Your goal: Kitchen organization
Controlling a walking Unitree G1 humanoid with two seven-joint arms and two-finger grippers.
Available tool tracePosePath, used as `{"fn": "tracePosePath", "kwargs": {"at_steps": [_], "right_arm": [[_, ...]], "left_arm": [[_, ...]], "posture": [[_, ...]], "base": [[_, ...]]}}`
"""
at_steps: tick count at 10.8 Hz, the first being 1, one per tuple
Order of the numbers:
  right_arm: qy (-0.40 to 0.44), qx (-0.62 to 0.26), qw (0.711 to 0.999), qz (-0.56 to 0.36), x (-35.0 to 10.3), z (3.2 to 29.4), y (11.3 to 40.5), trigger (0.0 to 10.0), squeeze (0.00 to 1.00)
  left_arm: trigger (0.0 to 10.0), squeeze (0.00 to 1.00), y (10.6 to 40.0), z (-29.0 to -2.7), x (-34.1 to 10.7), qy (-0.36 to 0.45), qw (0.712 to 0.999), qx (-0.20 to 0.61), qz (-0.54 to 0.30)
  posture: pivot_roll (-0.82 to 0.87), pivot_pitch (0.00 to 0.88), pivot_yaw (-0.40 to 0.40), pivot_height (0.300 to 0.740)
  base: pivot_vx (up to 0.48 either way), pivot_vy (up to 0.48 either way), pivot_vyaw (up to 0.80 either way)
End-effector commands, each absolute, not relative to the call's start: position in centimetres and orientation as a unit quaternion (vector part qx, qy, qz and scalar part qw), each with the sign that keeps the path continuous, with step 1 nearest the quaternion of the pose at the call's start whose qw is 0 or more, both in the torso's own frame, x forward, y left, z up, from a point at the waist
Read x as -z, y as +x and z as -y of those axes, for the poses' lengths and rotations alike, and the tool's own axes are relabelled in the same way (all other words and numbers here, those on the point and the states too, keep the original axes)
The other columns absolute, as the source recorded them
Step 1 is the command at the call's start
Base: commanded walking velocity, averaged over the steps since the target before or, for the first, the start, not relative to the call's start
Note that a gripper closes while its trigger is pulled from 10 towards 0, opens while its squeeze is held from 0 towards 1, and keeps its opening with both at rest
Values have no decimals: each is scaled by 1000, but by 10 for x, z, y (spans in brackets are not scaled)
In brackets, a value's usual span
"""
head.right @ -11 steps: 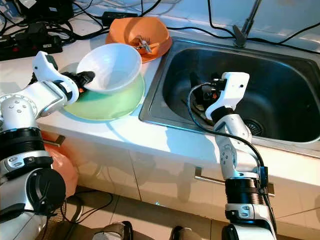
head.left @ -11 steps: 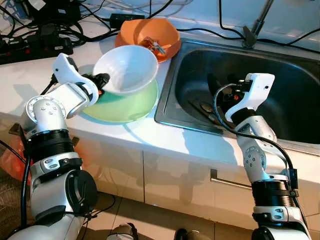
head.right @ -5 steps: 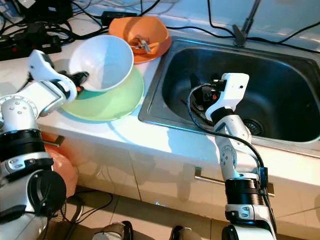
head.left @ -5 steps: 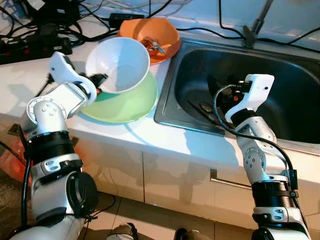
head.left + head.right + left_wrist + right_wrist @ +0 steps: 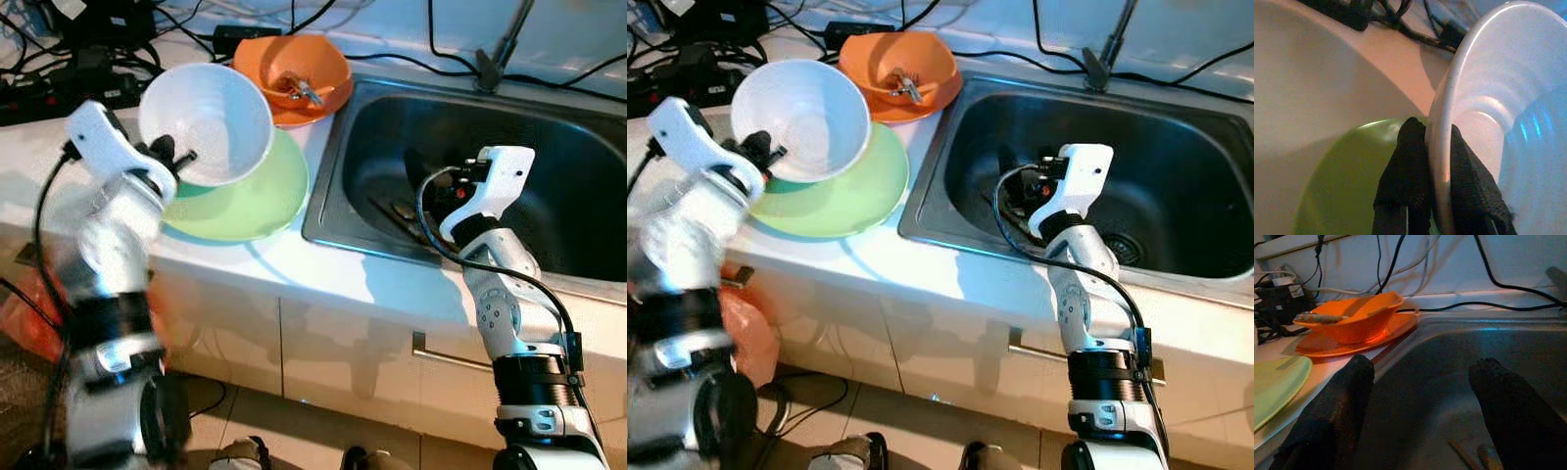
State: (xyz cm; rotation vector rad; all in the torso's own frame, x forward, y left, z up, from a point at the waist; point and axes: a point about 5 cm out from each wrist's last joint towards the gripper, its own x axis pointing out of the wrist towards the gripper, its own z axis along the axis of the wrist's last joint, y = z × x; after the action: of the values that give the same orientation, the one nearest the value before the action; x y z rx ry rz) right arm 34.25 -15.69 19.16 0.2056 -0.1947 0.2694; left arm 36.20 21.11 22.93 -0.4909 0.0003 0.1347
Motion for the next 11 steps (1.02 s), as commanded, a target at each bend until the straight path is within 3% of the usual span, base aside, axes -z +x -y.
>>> {"fn": "tracePosePath", "kwargs": {"at_steps": [1,2,5,9,11], "right_arm": [[109,-143,979,96,-194,155,342,10000,0],[134,-181,971,84,-198,143,340,10000,0],[160,-278,944,73,-201,122,328,10000,0],[183,-353,915,71,-208,109,313,10000,0],[179,-346,918,71,-209,111,315,10000,0]], "left_arm": [[0,0,360,-202,-234,-194,979,-43,42],[0,0,356,-184,-239,-153,983,3,104],[0,0,351,-157,-253,-122,977,65,162],[0,0,348,-135,-254,-118,969,125,177],[0,0,345,-121,-255,-127,962,161,183]], "posture": [[103,129,-19,740],[98,129,-17,740],[97,131,-20,740],[96,131,-16,740],[97,130,-16,740]], "base": [[0,0,0],[0,0,0],[0,0,0],[0,0,0],[0,0,0]]}}
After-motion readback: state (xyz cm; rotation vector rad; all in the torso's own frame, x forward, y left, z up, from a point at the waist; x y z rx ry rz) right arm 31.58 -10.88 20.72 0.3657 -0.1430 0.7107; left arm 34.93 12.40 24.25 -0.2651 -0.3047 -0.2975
